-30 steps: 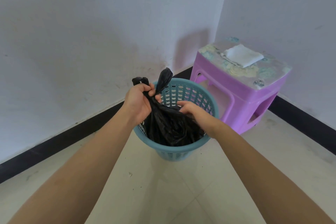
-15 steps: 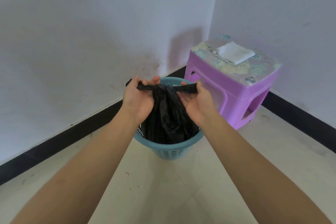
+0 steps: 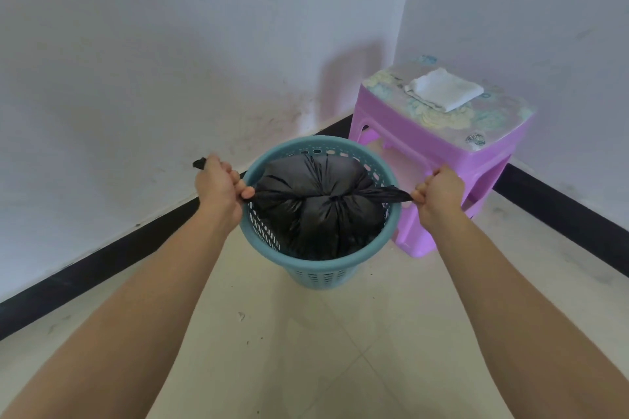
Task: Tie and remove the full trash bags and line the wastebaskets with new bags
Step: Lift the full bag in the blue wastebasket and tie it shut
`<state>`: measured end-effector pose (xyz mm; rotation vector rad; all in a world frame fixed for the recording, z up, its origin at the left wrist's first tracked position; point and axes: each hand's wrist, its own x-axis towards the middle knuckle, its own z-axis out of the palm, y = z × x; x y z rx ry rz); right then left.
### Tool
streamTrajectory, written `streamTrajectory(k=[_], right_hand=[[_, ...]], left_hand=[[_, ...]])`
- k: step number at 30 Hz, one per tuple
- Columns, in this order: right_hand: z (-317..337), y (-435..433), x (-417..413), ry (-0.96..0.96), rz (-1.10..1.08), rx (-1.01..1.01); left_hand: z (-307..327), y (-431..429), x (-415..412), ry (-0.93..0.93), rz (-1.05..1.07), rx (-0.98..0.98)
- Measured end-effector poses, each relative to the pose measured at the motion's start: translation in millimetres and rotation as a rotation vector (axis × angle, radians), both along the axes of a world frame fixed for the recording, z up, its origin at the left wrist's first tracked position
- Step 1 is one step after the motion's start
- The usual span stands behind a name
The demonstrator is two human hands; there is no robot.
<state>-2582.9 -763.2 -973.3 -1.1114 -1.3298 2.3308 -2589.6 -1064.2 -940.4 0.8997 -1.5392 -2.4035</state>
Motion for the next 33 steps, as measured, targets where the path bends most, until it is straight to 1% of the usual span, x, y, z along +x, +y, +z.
streamTrajectory(k=[1,3,4,5,7,10,12,13,15,17,19,20,21,22,25,26,29,30,31,33], right_hand=[[-0.8,-2.0,-1.2,-0.02,0.009,0.111],[3.5,-9.9,-0.2,-0.02,0.091,0.387],[7.2,-15.4,1.1,0.003,0.153,0.47],[12.1,-21.8,2.5,0.037,0.22,0.499],[23.8,-35.3,4.2,0.134,0.319,0.427],[48.0,-53.3,2.4,0.29,0.389,0.266],[60.7,-62.4,1.4,0.384,0.417,0.266],[64.1,-66.2,0.8,0.427,0.423,0.3],[63.7,-69.1,0.0,0.464,0.447,0.454],[54.5,-65.3,-0.9,0.425,0.484,0.702],[48.7,-60.2,1.3,0.332,0.533,1.013],[46.1,-58.3,3.9,0.258,0.57,1.164],[41.4,-56.1,4.8,0.184,0.607,1.252],[36.4,-53.6,4.9,0.106,0.655,1.249],[25.2,-55.6,9.4,-0.101,0.788,0.978],[20.1,-58.5,9.6,-0.107,0.779,0.875],[5.0,-70.0,10.0,-0.048,0.594,0.504],[-0.2,-73.2,9.8,-0.067,0.598,0.488],[-3.3,-76.9,10.7,-0.102,0.656,0.56],[-9.3,-84.1,13.1,-0.199,0.82,0.78]], left_hand=[[2.2,3.4,-0.7,0.017,-0.025,-0.063],[3.9,7.1,-2.0,0.046,-0.087,-0.187],[3.8,7.6,-1.9,0.055,-0.126,-0.23],[4.0,8.0,-1.5,0.062,-0.165,-0.246],[8.0,11.8,-0.1,0.09,-0.234,-0.168],[25.6,27.9,3.6,0.159,-0.3,0.048],[38.1,38.8,5.4,0.197,-0.343,0.098],[43.2,42.9,5.9,0.212,-0.368,0.07],[49.2,48.2,5.6,0.222,-0.388,-0.096],[50.8,51.6,6.0,0.209,-0.361,-0.342],[48.3,51.6,6.5,0.191,-0.337,-0.526],[47.0,50.6,6.9,0.178,-0.334,-0.578],[46.3,49.0,7.2,0.158,-0.339,-0.602],[46.4,47.4,7.9,0.138,-0.345,-0.593],[49.3,43.6,7.8,0.121,-0.342,-0.452],[51.0,43.2,7.3,0.133,-0.332,-0.415],[54.4,44.9,7.1,0.2,-0.274,-0.314],[55.3,45.9,7.5,0.223,-0.258,-0.292],[55.6,47.2,7.9,0.242,-0.248,-0.281],[55.4,50.0,9.8,0.277,-0.226,-0.287]])
